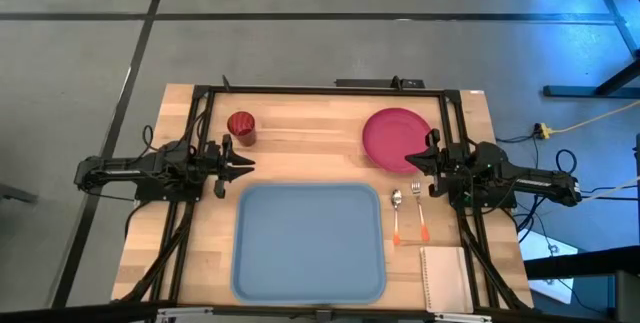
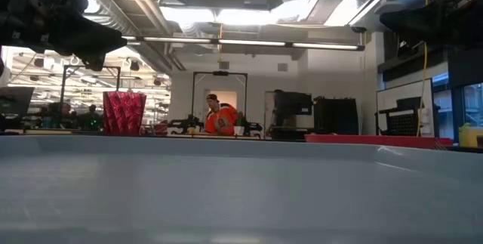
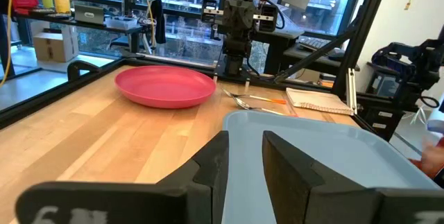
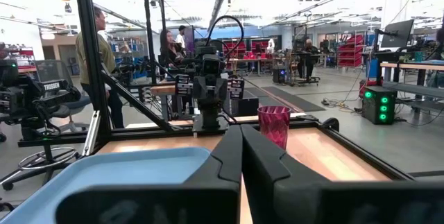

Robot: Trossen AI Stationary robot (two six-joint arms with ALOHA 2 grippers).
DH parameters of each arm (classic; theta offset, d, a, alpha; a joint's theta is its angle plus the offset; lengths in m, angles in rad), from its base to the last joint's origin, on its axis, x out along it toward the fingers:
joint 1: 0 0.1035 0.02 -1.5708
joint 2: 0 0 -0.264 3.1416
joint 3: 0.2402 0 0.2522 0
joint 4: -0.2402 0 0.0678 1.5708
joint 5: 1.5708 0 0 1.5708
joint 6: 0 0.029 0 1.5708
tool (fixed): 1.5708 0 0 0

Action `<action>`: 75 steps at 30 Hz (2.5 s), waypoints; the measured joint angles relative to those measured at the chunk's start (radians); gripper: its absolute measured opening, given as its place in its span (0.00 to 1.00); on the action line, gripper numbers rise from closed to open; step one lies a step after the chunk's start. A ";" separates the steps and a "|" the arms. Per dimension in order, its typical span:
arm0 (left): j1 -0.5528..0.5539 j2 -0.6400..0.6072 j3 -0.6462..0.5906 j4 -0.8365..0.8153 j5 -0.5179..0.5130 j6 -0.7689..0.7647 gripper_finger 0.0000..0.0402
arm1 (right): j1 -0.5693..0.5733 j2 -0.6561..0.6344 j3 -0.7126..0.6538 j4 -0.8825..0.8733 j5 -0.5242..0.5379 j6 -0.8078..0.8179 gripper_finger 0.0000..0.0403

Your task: Pick and place plate/cup/fork/spoon on tray

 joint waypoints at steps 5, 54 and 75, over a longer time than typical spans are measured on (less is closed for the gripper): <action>0.000 0.000 0.000 0.000 0.000 0.000 0.20 | 0.000 0.000 0.000 0.000 0.000 0.000 0.01; 0.000 0.000 0.000 0.000 0.000 0.000 0.20 | -0.002 0.140 0.002 -0.148 0.211 0.059 0.01; 0.000 0.000 0.000 0.000 0.000 0.000 0.20 | 0.000 0.188 0.002 0.105 0.101 0.229 0.01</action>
